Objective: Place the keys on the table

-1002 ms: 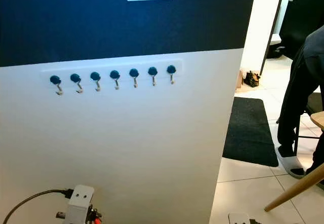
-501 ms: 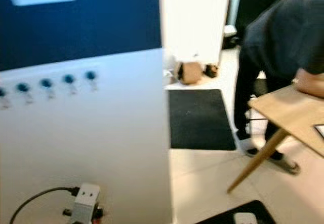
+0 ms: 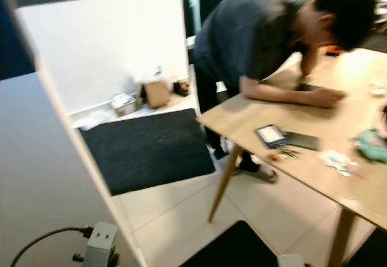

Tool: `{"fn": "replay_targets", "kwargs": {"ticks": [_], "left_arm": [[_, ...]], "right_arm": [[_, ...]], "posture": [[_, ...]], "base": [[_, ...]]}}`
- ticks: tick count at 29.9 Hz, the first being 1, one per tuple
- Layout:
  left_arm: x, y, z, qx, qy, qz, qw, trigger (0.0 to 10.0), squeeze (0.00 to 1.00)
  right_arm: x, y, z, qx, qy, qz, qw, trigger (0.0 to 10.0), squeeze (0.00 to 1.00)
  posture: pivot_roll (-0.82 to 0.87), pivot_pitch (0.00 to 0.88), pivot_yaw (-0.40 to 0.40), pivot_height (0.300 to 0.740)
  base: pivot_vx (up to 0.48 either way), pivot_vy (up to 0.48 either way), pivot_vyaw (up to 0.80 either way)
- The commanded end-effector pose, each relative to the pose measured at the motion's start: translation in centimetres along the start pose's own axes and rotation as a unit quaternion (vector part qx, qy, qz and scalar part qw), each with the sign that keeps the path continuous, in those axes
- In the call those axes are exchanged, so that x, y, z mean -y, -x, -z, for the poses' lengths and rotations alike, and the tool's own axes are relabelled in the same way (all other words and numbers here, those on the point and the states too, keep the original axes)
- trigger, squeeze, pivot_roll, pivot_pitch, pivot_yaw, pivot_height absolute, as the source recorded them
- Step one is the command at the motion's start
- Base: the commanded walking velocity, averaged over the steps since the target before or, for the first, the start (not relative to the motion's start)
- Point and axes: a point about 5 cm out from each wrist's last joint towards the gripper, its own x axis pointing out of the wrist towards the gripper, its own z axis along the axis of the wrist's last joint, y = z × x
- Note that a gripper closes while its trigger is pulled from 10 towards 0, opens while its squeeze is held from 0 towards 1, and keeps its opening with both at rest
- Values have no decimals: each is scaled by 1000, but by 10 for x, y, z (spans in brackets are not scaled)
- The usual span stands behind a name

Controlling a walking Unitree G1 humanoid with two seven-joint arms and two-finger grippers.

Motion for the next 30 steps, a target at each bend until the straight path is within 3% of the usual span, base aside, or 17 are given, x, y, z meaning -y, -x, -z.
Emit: {"fn": "replay_targets", "kwargs": {"ticks": [1, 9, 16, 30], "left_arm": [[-5, 2, 7, -11, -4, -5, 1000, 10000, 0], [-3, 2, 6, -10, -5, -3, 1000, 10000, 0], [-3, 2, 7, -10, -7, -3, 1000, 10000, 0], [-2, 2, 4, -3, -7, -1, 1000, 10000, 0]], "right_arm": [[-11, 2, 6, -10, -6, -13, 1000, 10000, 0], [-11, 2, 5, -10, -5, -15, 1000, 10000, 0], [-10, 2, 6, -11, -7, -14, 1000, 10000, 0], [-10, 2, 6, -10, -10, -12, 1000, 10000, 0]], "posture": [[47, 84, 84, 740], [47, 84, 84, 740], [43, 81, 84, 740], [44, 87, 86, 740]], "base": [[0, -424, -781], [0, -419, -754], [0, -353, -258], [0, 0, 0]]}}
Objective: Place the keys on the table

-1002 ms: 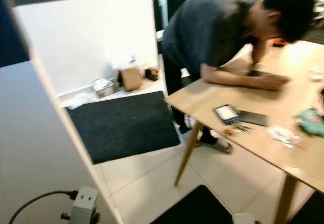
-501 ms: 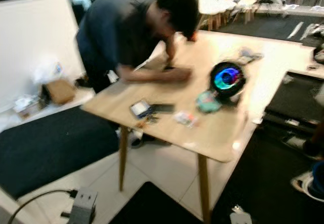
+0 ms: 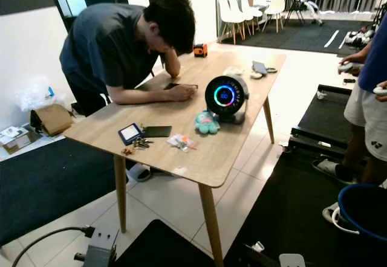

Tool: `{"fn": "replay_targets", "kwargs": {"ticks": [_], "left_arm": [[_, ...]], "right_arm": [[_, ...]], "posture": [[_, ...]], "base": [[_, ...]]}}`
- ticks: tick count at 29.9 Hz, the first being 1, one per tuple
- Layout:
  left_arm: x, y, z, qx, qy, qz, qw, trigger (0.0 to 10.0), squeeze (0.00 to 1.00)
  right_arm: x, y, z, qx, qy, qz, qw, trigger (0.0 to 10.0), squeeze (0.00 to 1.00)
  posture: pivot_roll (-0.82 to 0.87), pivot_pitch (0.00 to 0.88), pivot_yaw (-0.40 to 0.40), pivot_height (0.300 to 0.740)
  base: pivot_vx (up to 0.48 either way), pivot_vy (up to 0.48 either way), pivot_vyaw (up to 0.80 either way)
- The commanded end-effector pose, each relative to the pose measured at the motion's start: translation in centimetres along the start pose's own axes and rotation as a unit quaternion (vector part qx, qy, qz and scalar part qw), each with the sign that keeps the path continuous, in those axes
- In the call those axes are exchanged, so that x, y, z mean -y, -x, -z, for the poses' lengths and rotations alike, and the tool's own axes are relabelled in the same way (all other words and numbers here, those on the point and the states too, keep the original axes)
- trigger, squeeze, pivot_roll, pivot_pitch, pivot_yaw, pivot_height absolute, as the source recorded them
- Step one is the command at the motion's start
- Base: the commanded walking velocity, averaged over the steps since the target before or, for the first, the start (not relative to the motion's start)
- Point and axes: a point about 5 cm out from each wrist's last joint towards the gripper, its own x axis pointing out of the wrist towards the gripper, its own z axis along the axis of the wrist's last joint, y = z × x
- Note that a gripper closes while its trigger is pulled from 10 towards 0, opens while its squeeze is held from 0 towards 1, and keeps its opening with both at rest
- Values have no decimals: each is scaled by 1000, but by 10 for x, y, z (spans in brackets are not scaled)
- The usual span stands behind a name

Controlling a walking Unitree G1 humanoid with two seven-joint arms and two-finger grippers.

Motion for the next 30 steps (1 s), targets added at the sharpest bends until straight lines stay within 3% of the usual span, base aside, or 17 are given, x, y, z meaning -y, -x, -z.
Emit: {"fn": "replay_targets", "kwargs": {"ticks": [1, 8, 12, 13, 14, 16, 22, 23, 24, 25, 27, 28, 30], "left_arm": [[-3, 2, 1, 2, -4, -4, 1000, 10000, 0], [3, 3, -11, 37, -21, 14, 999, 10000, 0], [4, 2, -42, 92, -15, 19, 995, 10000, 0], [4, 2, -42, 92, -15, 19, 995, 10000, 0], [3, 2, -53, 109, -11, 19, 994, 10000, 0], [1, 3, -94, 158, 7, 37, 987, 10000, 0], [3, 16, -155, 231, 23, 68, 970, 10000, 0], [3, 16, -155, 231, 23, 68, 970, 10000, 0], [3, 19, -170, 243, 15, 70, 967, 10000, 0], [4, 21, -175, 246, 15, 74, 966, 10000, 0], [4, 21, -175, 246, 15, 74, 966, 10000, 0], [7, 27, -186, 241, -19, 90, 966, 10000, 0], [8, 31, -190, 235, -28, 97, 967, 10000, 0]], "right_arm": [[-5, 2, 5, -9, -4, -6, 1000, 10000, 0], [-6, 1, 0, 7, -5, -6, 1000, 10000, 0], [-7, -4, -22, 67, -2, -6, 998, 10000, 0], [-7, -4, -22, 67, -2, -6, 998, 10000, 0], [-6, -6, -30, 85, -3, -4, 996, 10000, 0], [-6, -11, -66, 164, -2, -6, 986, 10000, 0], [-12, -9, -132, 286, -16, -14, 958, 10000, 0], [-12, -9, -132, 286, -16, -14, 958, 10000, 0], [-15, -5, -154, 324, -21, -18, 946, 10000, 0], [-16, -3, -161, 336, -23, -20, 941, 10000, 0], [-16, -3, -161, 336, -23, -20, 941, 10000, 0], [-18, 4, -175, 359, -25, -24, 933, 10000, 0], [-19, 7, -179, 363, -25, -26, 931, 10000, 0]], "posture": [[44, 87, 86, 740], [47, 96, 90, 740], [45, 100, 91, 740], [45, 100, 91, 740], [45, 100, 91, 740], [39, 105, 95, 740], [33, 109, 102, 740], [33, 109, 102, 740], [29, 110, 104, 740], [29, 110, 104, 740], [29, 110, 104, 740], [28, 111, 105, 740], [28, 112, 104, 740]], "base": [[0, 0, 0], [0, 0, 0], [0, 0, 0], [0, 0, 0], [0, 0, 0], [0, 0, 0], [0, 0, 0], [0, 0, 0], [0, 0, 0], [0, 0, 0], [0, 0, 0], [0, 0, 0], [0, 0, 0]]}}
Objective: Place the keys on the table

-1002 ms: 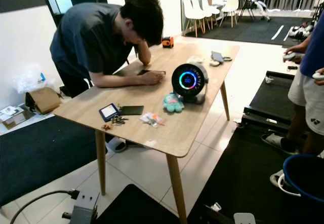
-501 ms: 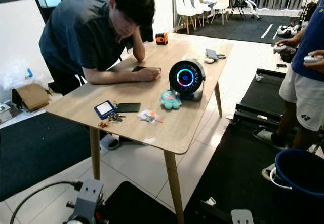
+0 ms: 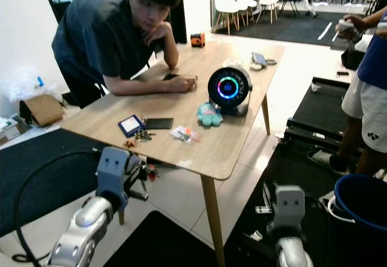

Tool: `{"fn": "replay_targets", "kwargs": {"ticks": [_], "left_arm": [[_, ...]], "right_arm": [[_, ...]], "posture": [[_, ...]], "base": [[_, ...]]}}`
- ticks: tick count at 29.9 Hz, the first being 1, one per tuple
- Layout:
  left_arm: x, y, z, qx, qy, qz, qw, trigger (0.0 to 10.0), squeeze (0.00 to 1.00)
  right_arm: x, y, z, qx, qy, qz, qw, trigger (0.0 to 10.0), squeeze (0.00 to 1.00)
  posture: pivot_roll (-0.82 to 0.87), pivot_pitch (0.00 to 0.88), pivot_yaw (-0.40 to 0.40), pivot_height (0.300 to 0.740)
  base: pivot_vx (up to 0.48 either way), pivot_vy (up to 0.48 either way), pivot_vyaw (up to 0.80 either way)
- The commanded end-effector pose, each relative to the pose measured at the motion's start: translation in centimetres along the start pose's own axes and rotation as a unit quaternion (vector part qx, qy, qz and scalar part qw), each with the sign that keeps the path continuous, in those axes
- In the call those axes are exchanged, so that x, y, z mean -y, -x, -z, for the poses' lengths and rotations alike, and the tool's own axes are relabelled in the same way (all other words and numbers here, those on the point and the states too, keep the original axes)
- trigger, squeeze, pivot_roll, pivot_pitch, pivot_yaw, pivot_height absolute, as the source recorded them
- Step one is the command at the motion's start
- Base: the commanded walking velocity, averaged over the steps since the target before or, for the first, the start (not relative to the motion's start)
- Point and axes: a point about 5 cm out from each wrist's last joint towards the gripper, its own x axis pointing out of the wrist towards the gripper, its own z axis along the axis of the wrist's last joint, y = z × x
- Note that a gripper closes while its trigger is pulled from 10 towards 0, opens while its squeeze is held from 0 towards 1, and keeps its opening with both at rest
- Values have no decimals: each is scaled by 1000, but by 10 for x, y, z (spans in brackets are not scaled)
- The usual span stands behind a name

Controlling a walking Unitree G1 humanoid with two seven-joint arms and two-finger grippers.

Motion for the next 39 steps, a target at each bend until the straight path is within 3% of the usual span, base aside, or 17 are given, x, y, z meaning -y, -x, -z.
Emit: {"fn": "replay_targets", "kwargs": {"ticks": [1, 10, 17, 39], "left_arm": [[0, 1, -12, -4, -29, 10, 1000, 10000, 0], [20, -7, -49, 58, -4, 9, 998, 10000, 0], [30, -8, -60, 71, 1, 16, 997, 10000, 0], [29, -10, -66, 70, 15, 6, 997, 10000, 0]], "right_arm": [[-5, 3, -1, -8, -11, -5, 1000, 10000, 0], [-12, 4, -6, -16, -15, -14, 1000, 10000, 0], [-17, 6, -7, -28, -20, -20, 999, 10000, 0], [-17, 4, -8, -37, -18, -23, 999, 10000, 0]], "posture": [[30, 112, 105, 740], [28, 109, 109, 740], [26, 107, 110, 740], [22, 96, 104, 740]], "base": [[0, 0, 0], [0, 0, 0], [115, 0, 0], [457, 0, 0]]}}
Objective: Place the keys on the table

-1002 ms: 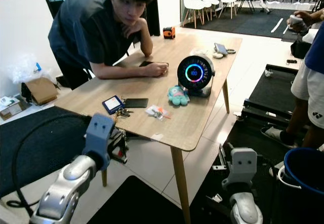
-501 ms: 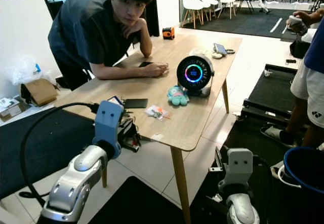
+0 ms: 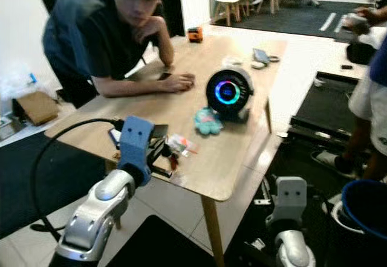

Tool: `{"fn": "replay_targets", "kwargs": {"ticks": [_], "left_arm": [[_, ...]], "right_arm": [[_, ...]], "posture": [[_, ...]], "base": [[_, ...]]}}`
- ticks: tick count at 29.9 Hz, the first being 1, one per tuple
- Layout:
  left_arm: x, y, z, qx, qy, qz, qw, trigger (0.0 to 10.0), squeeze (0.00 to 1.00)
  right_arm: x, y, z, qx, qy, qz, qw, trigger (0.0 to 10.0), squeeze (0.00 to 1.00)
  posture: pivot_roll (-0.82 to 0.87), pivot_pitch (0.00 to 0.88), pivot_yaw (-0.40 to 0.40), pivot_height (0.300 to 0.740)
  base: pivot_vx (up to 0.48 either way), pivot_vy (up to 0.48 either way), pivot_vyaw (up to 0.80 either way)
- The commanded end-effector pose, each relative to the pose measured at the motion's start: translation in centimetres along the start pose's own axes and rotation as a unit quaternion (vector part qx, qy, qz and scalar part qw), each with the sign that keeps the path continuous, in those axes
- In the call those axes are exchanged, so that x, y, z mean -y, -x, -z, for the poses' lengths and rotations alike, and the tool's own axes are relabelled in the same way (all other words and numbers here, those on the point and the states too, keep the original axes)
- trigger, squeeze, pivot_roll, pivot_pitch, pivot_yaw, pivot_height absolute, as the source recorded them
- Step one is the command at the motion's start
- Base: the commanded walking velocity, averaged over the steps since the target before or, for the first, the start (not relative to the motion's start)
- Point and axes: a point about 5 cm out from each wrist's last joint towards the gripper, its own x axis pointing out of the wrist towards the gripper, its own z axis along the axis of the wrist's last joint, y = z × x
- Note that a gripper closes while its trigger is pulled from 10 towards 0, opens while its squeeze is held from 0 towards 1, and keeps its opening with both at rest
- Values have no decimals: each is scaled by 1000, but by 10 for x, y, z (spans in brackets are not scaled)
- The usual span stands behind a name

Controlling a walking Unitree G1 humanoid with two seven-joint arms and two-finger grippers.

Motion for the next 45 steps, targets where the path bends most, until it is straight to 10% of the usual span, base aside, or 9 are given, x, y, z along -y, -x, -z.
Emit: {"fn": "replay_targets", "kwargs": {"ticks": [1, 20, 45], "left_arm": [[-2, 1, -2, 1, 0, -4, 1000, 10000, 0], [9, 4, -18, 18, 62, 48, 997, 10000, 0], [66, -11, -33, 29, 37, 105, 993, 10000, 0]], "right_arm": [[-4, 3, 2, -7, -1, -8, 1000, 10000, 0], [-5, 4, 4, -13, -2, -7, 1000, 10000, 0], [-10, 9, 9, -23, -6, -7, 1000, 10000, 0]], "posture": [[22, 96, 104, 740], [26, 100, 110, 740], [18, 118, 119, 740]], "base": [[401, 0, 0], [111, 0, 0], [0, 0, 0]]}}
